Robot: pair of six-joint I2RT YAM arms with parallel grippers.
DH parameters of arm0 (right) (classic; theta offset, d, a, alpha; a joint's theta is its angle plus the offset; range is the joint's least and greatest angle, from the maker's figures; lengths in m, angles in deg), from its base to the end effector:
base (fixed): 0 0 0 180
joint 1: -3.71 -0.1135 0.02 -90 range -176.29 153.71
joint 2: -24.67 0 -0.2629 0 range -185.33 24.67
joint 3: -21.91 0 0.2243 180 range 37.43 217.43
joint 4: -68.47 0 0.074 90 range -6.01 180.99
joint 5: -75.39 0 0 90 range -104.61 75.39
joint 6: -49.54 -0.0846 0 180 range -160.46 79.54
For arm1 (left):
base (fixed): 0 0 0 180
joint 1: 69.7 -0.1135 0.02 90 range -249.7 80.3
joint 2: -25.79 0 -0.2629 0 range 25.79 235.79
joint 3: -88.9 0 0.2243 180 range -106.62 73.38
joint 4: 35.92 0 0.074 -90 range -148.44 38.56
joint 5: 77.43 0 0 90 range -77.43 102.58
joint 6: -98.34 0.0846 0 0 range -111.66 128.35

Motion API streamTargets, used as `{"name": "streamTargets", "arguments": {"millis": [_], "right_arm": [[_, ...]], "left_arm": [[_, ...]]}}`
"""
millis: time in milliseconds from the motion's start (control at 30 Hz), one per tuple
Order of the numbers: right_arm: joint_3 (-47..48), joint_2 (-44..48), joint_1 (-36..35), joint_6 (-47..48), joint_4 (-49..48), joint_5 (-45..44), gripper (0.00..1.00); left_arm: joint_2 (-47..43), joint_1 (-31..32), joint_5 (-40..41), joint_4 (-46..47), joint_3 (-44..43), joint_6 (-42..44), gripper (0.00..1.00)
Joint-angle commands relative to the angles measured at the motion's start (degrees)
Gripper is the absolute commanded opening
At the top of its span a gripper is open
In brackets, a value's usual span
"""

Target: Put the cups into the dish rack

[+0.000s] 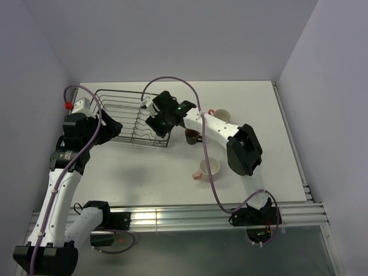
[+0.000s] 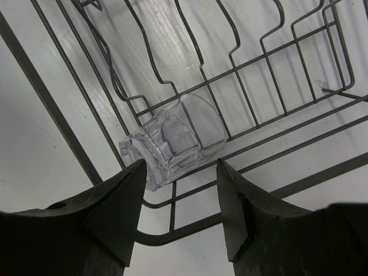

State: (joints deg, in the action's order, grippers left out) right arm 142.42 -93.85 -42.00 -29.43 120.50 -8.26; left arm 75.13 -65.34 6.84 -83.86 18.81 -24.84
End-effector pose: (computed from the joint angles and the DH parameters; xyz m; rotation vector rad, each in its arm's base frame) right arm 0.3223 0.3438 0.2311 -1.2216 2.1570 0.3998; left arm 0.1979 -0.0236 0.3201 -0.4562 2.0310 -0.5073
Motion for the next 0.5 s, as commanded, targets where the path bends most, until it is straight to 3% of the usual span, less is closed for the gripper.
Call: {"name": "streamTargets", "arguments": {"millis": [0, 467], "right_arm": [[3.1, -1.4, 0.2, 0.8, 1.7, 0.1, 0.6], [3.8, -2.3, 0.2, 1.3, 2.8, 0.3, 0.6]], "left_arm": [[0.0, 0.0, -0.9, 1.5, -0.2, 1.5, 0.71], [0.2, 0.0, -1.0, 1.5, -0.3, 1.5, 0.72]]}}
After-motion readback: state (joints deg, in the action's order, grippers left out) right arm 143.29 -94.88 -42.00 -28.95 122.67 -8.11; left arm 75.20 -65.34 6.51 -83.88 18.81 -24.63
